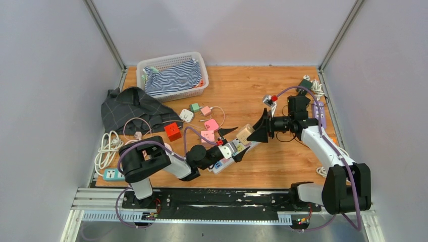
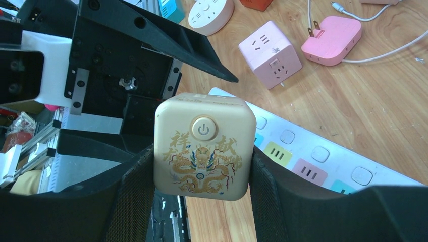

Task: Pull the plug off the socket
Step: Place the plug at the center of the board, then move the socket to the center of the board.

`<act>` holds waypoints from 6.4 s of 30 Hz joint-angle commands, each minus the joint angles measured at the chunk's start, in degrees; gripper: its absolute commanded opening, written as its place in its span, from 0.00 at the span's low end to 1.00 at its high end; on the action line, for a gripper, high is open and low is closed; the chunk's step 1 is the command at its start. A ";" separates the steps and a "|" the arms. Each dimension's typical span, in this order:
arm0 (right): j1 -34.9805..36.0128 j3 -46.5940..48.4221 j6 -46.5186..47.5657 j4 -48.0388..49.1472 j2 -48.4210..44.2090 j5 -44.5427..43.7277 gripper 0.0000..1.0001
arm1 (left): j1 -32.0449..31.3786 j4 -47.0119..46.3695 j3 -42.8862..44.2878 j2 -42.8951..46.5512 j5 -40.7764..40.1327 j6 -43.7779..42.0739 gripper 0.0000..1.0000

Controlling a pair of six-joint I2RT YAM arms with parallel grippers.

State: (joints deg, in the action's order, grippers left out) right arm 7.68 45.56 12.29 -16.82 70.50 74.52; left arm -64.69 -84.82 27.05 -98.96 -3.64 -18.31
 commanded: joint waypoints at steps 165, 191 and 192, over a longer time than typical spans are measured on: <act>-11.29 4.34 3.83 -7.96 -29.56 -30.69 1.00 | 13.44 85.16 16.82 35.28 8.45 29.48 1.00; -11.46 2.48 3.17 -7.44 -29.46 -38.91 1.00 | 8.36 98.82 44.49 -13.06 9.37 18.98 1.00; -11.46 2.48 3.20 -7.48 -29.41 -38.89 1.00 | 8.27 98.95 44.49 -13.18 9.90 19.08 1.00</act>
State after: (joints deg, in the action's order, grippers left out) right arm -2.94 48.77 16.03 -24.86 41.21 36.32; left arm -55.86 9.61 70.78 -109.58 4.51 1.85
